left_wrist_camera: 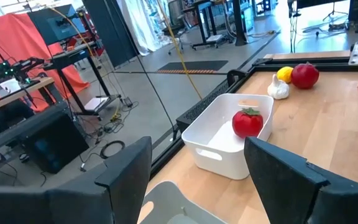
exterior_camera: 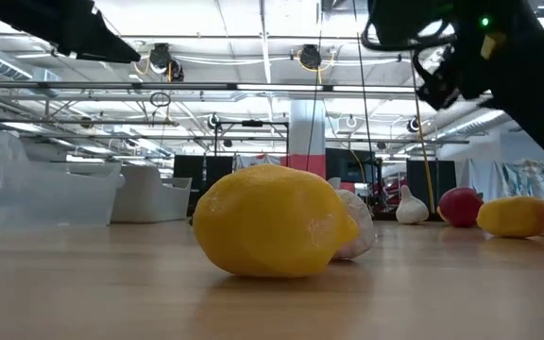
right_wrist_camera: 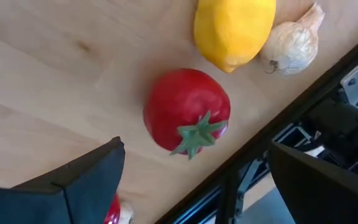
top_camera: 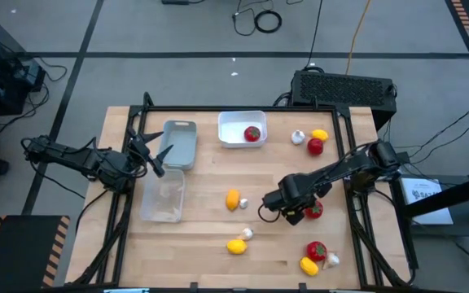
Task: Sort produce into baskets
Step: Put the red tomato into the white bin
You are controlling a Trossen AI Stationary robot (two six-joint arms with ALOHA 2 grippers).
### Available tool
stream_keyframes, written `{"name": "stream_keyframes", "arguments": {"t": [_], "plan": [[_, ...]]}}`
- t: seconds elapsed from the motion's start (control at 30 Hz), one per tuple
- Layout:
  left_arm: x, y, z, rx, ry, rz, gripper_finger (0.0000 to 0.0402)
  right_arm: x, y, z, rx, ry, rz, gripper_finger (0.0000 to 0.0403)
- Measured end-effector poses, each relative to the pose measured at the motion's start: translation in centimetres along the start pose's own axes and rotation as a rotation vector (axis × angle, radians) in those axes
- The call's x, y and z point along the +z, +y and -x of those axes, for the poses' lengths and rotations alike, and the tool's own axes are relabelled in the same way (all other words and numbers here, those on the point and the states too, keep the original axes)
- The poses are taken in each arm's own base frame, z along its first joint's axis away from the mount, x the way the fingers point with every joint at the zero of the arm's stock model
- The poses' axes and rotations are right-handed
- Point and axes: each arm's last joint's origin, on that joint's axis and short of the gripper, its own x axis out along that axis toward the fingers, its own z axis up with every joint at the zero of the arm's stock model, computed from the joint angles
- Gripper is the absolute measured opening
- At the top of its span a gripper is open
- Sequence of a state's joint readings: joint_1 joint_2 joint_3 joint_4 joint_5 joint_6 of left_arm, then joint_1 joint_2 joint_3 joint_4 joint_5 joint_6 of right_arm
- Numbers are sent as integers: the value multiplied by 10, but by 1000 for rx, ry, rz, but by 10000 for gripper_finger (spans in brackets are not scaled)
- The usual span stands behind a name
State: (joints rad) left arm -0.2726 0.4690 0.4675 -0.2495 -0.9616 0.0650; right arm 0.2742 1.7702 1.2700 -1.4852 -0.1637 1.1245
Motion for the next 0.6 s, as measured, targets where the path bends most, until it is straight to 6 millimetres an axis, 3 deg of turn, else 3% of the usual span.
{"name": "stream_keyframes", "arguments": {"t": [0.33, 0.6], "plan": [[0, 0, 0, 0, 1, -2, 264, 7, -14, -31, 97, 81, 27, 380], [0, 0, 0, 0, 1, -6, 264, 5, -24, -53, 235, 19, -11, 380]]}}
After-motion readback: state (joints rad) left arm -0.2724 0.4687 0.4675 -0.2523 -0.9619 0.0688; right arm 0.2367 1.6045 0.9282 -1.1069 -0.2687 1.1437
